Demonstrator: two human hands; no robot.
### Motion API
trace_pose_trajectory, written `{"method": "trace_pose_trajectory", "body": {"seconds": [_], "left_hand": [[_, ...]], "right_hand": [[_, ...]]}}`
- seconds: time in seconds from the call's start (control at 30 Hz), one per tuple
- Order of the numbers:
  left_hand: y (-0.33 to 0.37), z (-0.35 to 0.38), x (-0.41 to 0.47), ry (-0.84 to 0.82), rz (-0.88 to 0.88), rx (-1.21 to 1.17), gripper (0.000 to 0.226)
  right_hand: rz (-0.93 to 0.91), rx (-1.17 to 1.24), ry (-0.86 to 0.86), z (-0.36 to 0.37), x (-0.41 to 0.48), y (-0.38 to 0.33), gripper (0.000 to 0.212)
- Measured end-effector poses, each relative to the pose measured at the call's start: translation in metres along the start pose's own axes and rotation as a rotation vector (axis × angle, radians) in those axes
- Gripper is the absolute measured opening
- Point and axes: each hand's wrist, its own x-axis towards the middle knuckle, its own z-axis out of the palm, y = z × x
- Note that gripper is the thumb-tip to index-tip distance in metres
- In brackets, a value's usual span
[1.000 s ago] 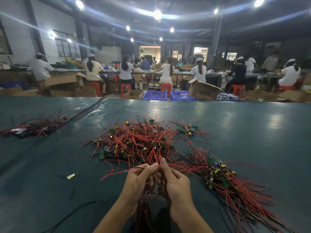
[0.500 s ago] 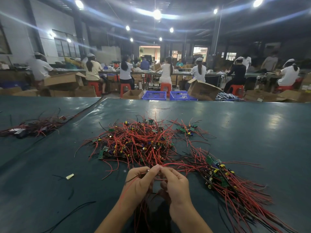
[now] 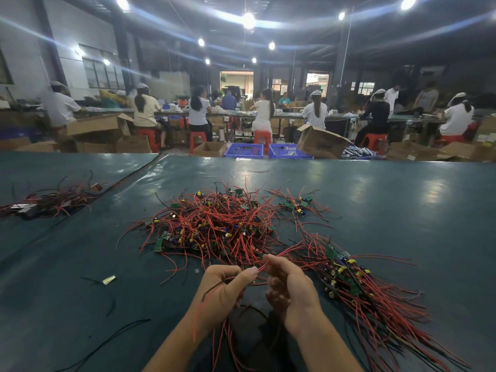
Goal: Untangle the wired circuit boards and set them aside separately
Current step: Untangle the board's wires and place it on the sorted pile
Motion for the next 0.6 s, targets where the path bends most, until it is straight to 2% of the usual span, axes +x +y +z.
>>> {"method": "trace_pose_trajectory", "body": {"seconds": [0.13,0.23,0.4,0.5,0.6], "left_hand": [[0.0032,-0.0056,0.0009,-0.001,-0.016,-0.003,0.046],[0.0026,-0.0058,0.0004,-0.008,-0.019,-0.009,0.046],[0.003,-0.006,-0.0005,-0.005,-0.003,-0.013,0.047],[0.0043,-0.0056,-0.0005,-0.025,0.008,-0.005,0.047],[0.0044,-0.0066,-0.0014,-0.039,0.01,0.018,0.048]], "right_hand": [[-0.015,-0.061,0.005,-0.0066,0.0013,-0.0067,0.01],[-0.155,-0.144,0.058,-0.01,0.003,-0.0047,0.003],[-0.332,-0.148,0.069,-0.0092,0.0041,-0.0015,0.01],[-0.318,-0.07,0.102,-0.0093,0.005,-0.0029,0.006],[-0.224,0.02,0.131,-0.0095,0.0057,-0.004,0.006]]}}
